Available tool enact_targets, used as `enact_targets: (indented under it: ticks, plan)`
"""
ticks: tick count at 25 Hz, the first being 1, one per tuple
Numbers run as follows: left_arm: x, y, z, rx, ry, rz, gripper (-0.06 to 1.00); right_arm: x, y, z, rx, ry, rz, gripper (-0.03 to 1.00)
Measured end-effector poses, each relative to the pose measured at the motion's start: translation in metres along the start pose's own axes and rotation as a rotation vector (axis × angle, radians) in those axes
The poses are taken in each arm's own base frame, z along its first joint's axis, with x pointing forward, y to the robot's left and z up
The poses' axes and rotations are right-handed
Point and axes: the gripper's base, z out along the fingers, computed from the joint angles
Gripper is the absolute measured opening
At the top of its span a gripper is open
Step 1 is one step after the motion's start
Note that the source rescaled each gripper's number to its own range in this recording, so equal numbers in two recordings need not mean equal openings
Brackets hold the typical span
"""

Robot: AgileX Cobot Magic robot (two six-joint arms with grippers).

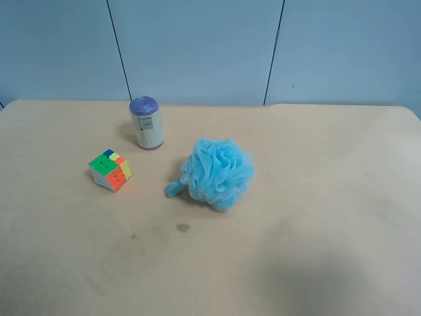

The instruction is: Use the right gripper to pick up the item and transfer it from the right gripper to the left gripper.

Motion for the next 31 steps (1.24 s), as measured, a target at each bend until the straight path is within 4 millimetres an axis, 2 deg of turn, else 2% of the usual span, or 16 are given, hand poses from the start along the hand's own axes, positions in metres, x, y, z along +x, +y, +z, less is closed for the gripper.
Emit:
enact_targets:
  ticks: [8,19,31]
  plan:
    - [-0.0002,-0.0001,0.0,-0.016,-0.002,-0.015,1.0,0.0,0.0,0.0,0.0,0.0,0.0,1.0]
    - [-0.0004,-0.0017,0.0002,-0.254,-0.004,-0.134,1.0,0.0,0.0,0.0,0.0,0.0,0.0,1.0]
    - [-0.0004,-0.0017,0.0002,-0.265,-0.004,-0.139,1.0,0.0,0.0,0.0,0.0,0.0,0.0,1.0]
